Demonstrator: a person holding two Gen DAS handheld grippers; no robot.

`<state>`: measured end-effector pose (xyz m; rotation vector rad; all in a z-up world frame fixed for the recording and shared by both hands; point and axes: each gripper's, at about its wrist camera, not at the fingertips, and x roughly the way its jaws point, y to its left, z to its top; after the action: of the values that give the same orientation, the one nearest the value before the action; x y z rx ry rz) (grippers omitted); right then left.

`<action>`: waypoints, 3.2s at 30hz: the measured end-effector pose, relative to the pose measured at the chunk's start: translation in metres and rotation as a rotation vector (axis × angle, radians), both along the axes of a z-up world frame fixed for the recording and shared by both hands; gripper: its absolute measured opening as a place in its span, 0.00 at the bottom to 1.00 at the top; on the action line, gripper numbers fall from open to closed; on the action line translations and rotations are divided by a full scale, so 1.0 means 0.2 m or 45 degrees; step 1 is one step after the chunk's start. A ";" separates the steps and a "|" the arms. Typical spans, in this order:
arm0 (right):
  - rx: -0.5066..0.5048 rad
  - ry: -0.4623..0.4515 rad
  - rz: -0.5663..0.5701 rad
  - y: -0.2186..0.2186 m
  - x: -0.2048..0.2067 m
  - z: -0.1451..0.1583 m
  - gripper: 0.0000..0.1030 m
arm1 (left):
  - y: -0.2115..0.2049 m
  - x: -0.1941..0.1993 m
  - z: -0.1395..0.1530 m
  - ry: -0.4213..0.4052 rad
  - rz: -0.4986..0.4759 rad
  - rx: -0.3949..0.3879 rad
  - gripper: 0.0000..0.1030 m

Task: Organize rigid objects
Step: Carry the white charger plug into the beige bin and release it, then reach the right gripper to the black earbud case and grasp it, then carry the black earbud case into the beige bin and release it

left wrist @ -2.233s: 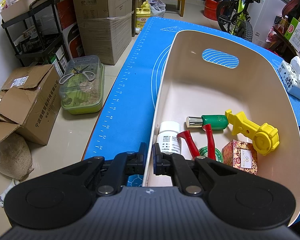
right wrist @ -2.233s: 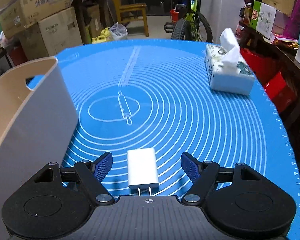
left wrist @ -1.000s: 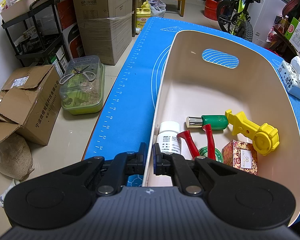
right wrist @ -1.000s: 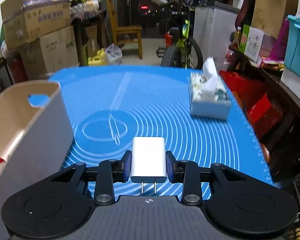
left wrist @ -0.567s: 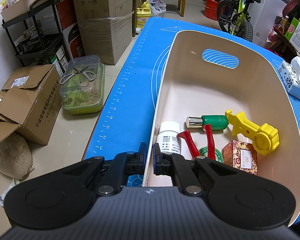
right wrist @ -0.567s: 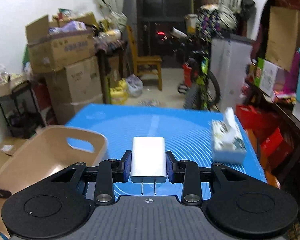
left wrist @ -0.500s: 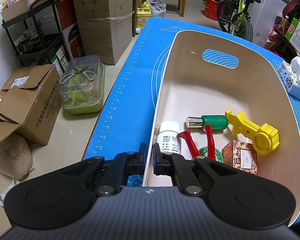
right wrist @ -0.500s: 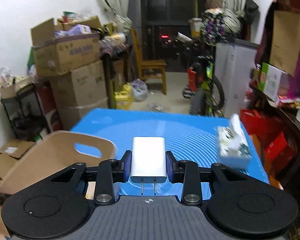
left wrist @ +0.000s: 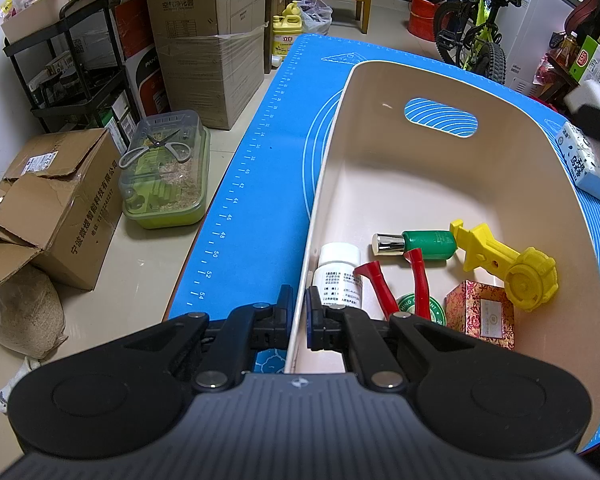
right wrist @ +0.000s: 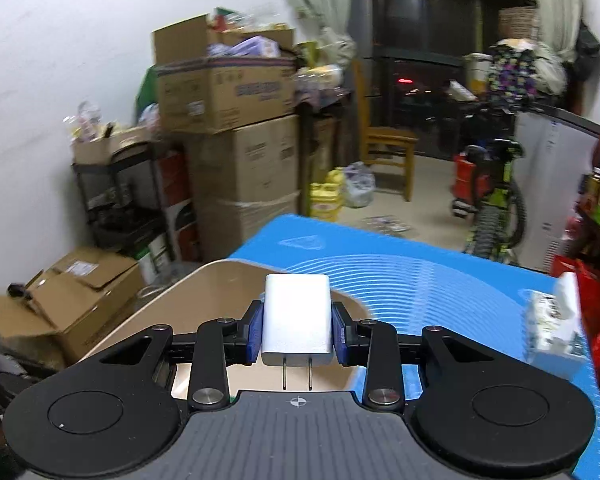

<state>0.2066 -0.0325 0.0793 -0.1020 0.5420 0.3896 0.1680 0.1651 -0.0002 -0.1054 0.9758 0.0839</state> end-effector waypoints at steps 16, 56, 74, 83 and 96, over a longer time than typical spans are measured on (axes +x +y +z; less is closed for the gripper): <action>-0.117 0.284 0.145 0.27 0.00 -0.27 0.41 | 0.00 0.00 0.00 0.000 0.000 0.001 0.08; -0.094 0.294 0.037 -0.54 0.02 -0.39 0.67 | 0.01 0.00 0.01 0.004 -0.002 0.011 0.08; -0.206 0.391 0.293 -0.38 0.07 -0.74 0.67 | 0.00 0.00 0.01 0.009 -0.003 0.017 0.08; -0.165 0.359 0.279 -0.40 0.04 -0.77 0.57 | 0.00 0.00 0.01 0.013 -0.003 0.020 0.08; -0.137 0.238 0.160 -0.48 -0.01 -0.59 0.57 | 0.00 0.00 0.01 0.013 -0.003 0.020 0.08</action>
<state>0.2055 -0.1290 -0.0392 -0.2055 0.7434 0.4950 0.1681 0.1647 0.0018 -0.0895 0.9851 0.0898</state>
